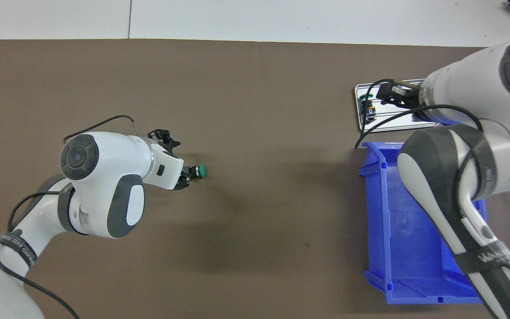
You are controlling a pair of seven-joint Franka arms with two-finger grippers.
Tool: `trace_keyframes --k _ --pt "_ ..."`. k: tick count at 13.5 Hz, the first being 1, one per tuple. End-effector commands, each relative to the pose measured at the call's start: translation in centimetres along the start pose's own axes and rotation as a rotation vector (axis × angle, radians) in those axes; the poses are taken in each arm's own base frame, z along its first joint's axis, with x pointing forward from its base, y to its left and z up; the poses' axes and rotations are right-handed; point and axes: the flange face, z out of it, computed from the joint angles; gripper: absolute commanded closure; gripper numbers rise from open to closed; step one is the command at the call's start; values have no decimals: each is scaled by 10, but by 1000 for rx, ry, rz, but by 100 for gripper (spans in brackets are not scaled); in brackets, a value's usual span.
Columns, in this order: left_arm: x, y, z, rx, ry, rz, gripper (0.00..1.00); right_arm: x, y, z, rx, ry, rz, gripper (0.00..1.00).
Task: Place and press button with both arms
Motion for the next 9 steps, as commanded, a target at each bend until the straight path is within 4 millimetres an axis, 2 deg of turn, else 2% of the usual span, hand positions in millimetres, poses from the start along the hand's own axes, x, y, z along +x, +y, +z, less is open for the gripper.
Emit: trace_keyframes --k 1,3,5,7,9 --pt "3 6 19 3 8 23 6 -11 43 -40 5 -43 -129 0" --pt "5 11 36 -3 1 31 6 -12 69 -74 12 -79 -156 0" --pt "5 13 50 -8 -5 33 6 -11 81 -111 4 -110 -146 0" --pt "3 14 54 -20 -12 35 6 -4 94 -138 -9 -130 -125 0" --pt "3 15 54 -24 -14 44 7 1 102 -135 -9 -150 -157 0"
